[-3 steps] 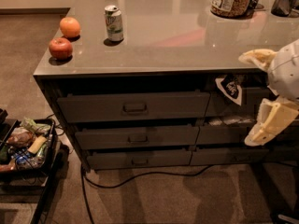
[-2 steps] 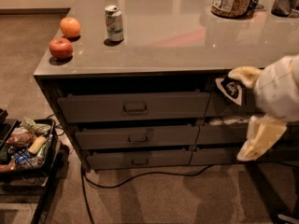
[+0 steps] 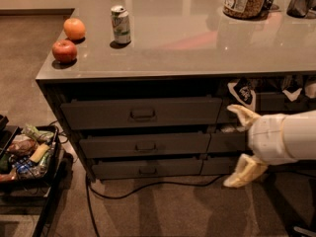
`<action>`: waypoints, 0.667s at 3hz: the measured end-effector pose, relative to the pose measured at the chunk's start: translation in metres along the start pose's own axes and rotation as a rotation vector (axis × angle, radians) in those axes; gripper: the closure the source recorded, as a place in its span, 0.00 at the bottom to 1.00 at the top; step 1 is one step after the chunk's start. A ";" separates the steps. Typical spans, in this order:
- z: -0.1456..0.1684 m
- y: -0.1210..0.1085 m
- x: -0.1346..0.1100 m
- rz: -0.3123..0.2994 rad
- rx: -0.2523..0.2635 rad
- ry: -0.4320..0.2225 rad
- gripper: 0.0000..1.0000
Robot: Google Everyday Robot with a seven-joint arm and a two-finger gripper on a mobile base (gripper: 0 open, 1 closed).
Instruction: Open middle drawer
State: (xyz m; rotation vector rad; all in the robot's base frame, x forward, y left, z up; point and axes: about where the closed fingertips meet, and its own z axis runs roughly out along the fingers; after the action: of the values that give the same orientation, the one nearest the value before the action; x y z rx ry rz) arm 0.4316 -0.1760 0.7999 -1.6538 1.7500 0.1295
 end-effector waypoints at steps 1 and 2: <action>0.032 -0.018 0.002 -0.031 0.121 -0.088 0.00; 0.033 -0.037 0.003 -0.057 0.195 -0.073 0.00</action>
Offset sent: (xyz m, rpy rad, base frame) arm 0.0255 0.0116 -0.0169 0.0684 -0.1135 -0.0045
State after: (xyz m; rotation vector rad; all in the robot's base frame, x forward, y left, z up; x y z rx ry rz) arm 0.4793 -0.1679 0.7878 -1.5366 1.6057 -0.0069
